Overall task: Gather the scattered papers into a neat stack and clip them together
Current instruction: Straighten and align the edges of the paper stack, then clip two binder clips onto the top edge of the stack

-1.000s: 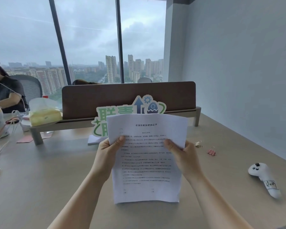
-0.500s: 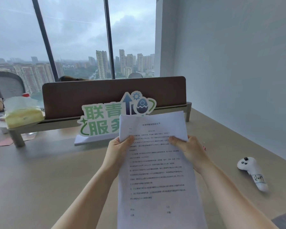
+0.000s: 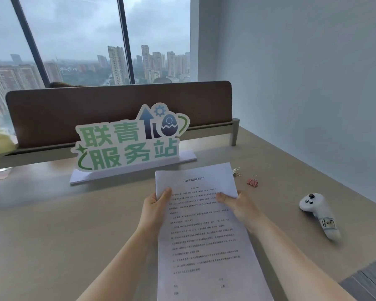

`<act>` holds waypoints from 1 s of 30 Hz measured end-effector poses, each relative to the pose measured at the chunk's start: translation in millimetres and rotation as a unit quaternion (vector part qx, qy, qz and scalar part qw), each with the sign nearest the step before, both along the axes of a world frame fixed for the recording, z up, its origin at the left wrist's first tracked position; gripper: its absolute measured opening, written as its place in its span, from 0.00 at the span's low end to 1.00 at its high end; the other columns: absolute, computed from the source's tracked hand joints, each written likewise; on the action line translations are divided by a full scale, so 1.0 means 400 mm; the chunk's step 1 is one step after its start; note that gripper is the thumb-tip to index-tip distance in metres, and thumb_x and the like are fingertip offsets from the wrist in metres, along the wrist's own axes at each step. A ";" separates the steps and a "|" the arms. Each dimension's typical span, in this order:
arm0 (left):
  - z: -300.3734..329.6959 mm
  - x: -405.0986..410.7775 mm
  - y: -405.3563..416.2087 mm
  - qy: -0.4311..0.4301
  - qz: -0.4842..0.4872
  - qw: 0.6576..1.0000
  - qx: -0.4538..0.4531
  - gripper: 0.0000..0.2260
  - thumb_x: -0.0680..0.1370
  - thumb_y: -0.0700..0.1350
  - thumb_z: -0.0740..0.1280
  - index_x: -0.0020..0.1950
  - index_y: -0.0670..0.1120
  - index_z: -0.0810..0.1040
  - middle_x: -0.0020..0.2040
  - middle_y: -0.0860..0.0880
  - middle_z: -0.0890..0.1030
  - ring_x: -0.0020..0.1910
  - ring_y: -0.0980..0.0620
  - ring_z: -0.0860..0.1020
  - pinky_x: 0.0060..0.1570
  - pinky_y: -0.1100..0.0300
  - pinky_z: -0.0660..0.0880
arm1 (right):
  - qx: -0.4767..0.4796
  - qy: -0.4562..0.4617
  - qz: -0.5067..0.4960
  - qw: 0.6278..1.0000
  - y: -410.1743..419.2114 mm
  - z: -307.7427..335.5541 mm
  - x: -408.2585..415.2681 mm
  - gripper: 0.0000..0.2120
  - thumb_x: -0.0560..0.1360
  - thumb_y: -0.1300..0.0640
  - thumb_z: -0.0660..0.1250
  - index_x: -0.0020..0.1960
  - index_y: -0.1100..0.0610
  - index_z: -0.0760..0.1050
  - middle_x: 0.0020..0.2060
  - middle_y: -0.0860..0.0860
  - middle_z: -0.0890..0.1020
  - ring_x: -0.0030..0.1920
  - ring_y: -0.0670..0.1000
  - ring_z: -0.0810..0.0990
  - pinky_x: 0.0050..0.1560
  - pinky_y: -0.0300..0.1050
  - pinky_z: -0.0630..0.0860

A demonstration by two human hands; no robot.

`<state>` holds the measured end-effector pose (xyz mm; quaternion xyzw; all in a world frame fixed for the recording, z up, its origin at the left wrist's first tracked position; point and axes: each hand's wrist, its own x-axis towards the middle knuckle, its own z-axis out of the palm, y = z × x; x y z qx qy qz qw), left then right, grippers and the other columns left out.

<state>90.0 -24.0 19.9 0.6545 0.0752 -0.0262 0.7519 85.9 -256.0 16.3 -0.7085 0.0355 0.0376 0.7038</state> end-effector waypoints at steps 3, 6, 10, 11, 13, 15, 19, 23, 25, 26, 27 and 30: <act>-0.012 0.027 -0.005 0.004 0.011 1.000 0.017 0.12 0.80 0.48 0.65 0.50 0.41 0.81 0.43 0.42 0.87 0.37 0.46 0.86 0.33 0.57 0.81 | -0.010 0.011 0.003 1.000 -0.002 -0.022 0.009 0.11 0.77 0.57 0.69 0.56 0.62 0.82 0.50 0.57 0.87 0.49 0.59 0.86 0.53 0.56 0.82; -0.023 0.049 -0.005 0.009 0.025 0.999 0.035 0.12 0.80 0.49 0.65 0.47 0.42 0.81 0.41 0.43 0.87 0.37 0.46 0.85 0.35 0.55 0.82 | -0.015 0.010 0.005 1.000 -0.001 -0.037 0.009 0.10 0.78 0.58 0.69 0.55 0.61 0.83 0.49 0.56 0.87 0.49 0.56 0.87 0.51 0.51 0.83; -0.044 0.064 -0.007 0.017 0.022 0.999 0.042 0.12 0.80 0.50 0.65 0.48 0.42 0.81 0.43 0.42 0.86 0.40 0.44 0.85 0.41 0.51 0.83 | -0.034 0.007 -0.002 0.999 -0.006 -0.060 0.013 0.08 0.78 0.56 0.69 0.53 0.58 0.84 0.47 0.53 0.88 0.48 0.55 0.87 0.51 0.51 0.82; -0.051 0.067 -0.010 0.017 0.022 0.999 0.039 0.12 0.80 0.50 0.65 0.49 0.41 0.81 0.44 0.42 0.86 0.40 0.44 0.85 0.43 0.50 0.83 | -0.042 0.004 0.003 0.999 -0.008 -0.064 0.015 0.08 0.77 0.56 0.69 0.54 0.58 0.84 0.48 0.53 0.88 0.49 0.55 0.87 0.52 0.52 0.82; -0.062 0.072 -0.012 0.014 0.022 0.999 0.037 0.12 0.80 0.49 0.65 0.50 0.41 0.81 0.45 0.42 0.86 0.42 0.43 0.85 0.44 0.49 0.82 | -0.045 -0.003 0.006 0.999 -0.012 -0.069 0.023 0.08 0.77 0.56 0.70 0.55 0.57 0.83 0.49 0.53 0.87 0.49 0.54 0.87 0.52 0.53 0.82; -0.066 0.075 -0.012 0.011 0.025 0.999 0.038 0.12 0.80 0.49 0.65 0.51 0.41 0.81 0.44 0.42 0.86 0.43 0.43 0.85 0.45 0.48 0.82 | -0.040 -0.010 -0.017 0.999 -0.021 -0.069 0.035 0.06 0.77 0.57 0.70 0.53 0.55 0.82 0.48 0.52 0.87 0.47 0.52 0.87 0.47 0.48 0.82; -0.078 0.076 -0.015 0.000 0.026 0.999 0.045 0.11 0.80 0.48 0.65 0.51 0.41 0.80 0.44 0.43 0.86 0.41 0.44 0.85 0.41 0.51 0.83 | -0.137 -0.050 -0.129 0.981 -0.059 -0.086 0.075 0.08 0.79 0.50 0.65 0.52 0.51 0.81 0.43 0.51 0.86 0.40 0.50 0.84 0.42 0.48 0.79; -0.086 0.077 -0.019 -0.009 0.023 0.999 0.040 0.09 0.81 0.48 0.64 0.48 0.43 0.80 0.41 0.45 0.86 0.37 0.48 0.85 0.34 0.57 0.82 | -0.179 -0.056 -0.251 0.950 -0.109 -0.108 0.107 0.07 0.79 0.54 0.62 0.56 0.50 0.75 0.39 0.52 0.83 0.28 0.53 0.78 0.31 0.46 0.76; -0.088 0.079 -0.019 -0.011 0.022 0.999 0.039 0.09 0.81 0.48 0.65 0.48 0.43 0.80 0.41 0.45 0.86 0.37 0.48 0.85 0.34 0.56 0.82 | -0.208 -0.067 -0.311 0.925 -0.132 -0.111 0.125 0.11 0.78 0.54 0.62 0.60 0.50 0.74 0.38 0.50 0.81 0.34 0.55 0.80 0.40 0.50 0.77; -0.090 0.080 -0.019 -0.011 0.021 0.999 0.039 0.09 0.80 0.48 0.65 0.48 0.43 0.80 0.41 0.45 0.86 0.37 0.48 0.85 0.35 0.56 0.82 | -0.220 -0.067 -0.333 0.915 -0.142 -0.109 0.134 0.13 0.78 0.53 0.62 0.62 0.51 0.74 0.38 0.49 0.80 0.38 0.55 0.81 0.43 0.49 0.76; -0.091 0.080 -0.019 -0.012 0.020 0.999 0.038 0.09 0.80 0.47 0.65 0.48 0.43 0.80 0.41 0.45 0.86 0.38 0.47 0.85 0.35 0.55 0.82 | -0.228 -0.062 -0.346 0.908 -0.150 -0.107 0.142 0.14 0.79 0.53 0.61 0.64 0.52 0.73 0.37 0.48 0.78 0.41 0.56 0.80 0.45 0.48 0.74; -0.093 0.082 -0.018 -0.015 0.018 0.999 0.033 0.09 0.81 0.47 0.64 0.49 0.42 0.80 0.44 0.42 0.86 0.41 0.44 0.85 0.39 0.52 0.83 | -0.253 -0.038 -0.347 0.902 -0.168 -0.092 0.165 0.18 0.80 0.55 0.60 0.69 0.55 0.70 0.36 0.43 0.74 0.46 0.55 0.77 0.48 0.45 0.69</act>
